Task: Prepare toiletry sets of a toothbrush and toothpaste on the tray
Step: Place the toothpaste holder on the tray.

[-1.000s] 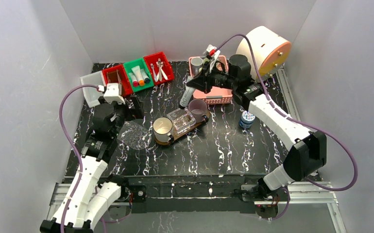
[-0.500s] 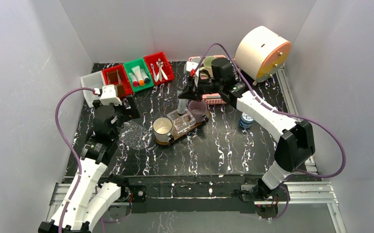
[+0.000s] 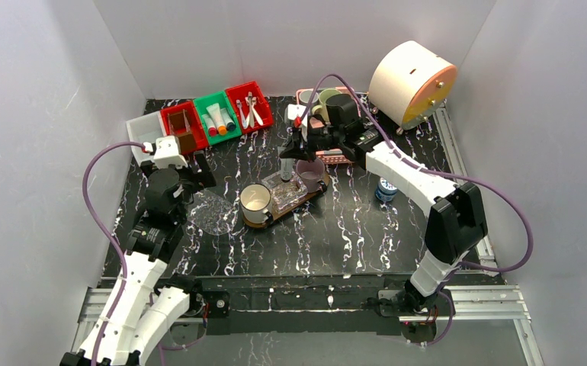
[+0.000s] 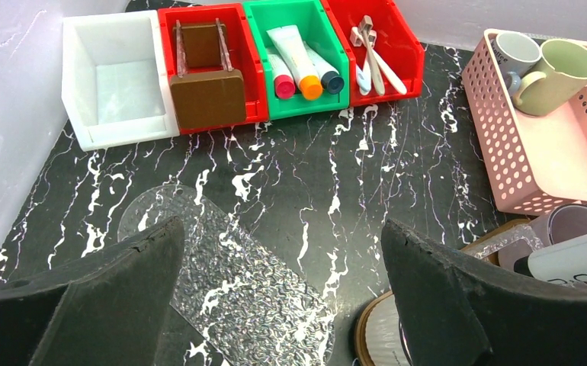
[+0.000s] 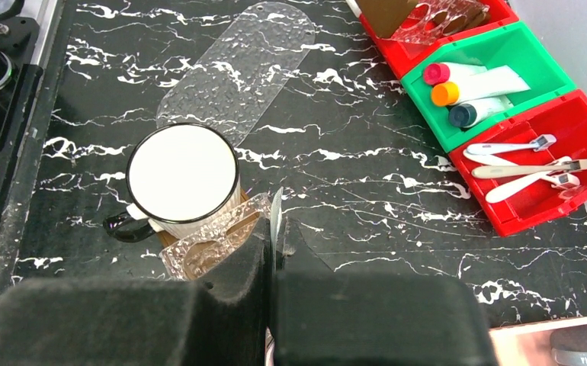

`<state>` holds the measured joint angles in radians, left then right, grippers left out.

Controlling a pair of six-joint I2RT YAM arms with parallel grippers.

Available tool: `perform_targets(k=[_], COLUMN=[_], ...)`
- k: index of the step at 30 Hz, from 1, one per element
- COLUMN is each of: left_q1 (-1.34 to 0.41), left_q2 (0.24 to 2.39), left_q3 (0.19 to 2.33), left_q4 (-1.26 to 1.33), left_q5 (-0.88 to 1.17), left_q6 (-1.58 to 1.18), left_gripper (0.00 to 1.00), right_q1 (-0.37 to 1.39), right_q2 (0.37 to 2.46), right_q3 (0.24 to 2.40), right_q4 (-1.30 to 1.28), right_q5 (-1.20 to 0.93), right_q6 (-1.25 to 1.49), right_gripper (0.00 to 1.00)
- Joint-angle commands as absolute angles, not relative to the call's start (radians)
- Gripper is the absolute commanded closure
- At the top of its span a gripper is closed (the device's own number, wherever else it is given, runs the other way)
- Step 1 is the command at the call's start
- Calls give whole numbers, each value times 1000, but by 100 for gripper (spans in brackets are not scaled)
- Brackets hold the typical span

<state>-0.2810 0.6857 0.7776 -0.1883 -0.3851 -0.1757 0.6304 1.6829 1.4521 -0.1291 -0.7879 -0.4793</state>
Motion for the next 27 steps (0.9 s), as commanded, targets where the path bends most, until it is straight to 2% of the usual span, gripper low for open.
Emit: perform_targets(k=[1,27], left_q1=[-288,-288], left_q2=[683,697], left_q3=[773,768], left_q4=[-190,-184], left_q5=[-414,-385], left_q6=[-170,-164], left_gripper=[2,2], right_q1=[630,631], right_q2=[1681,1658], right_q3=[1498,1449], right_q4=[-84,-23], right_q5=[-796,-773], right_q6=[-510,-511], right_gripper=[99,99])
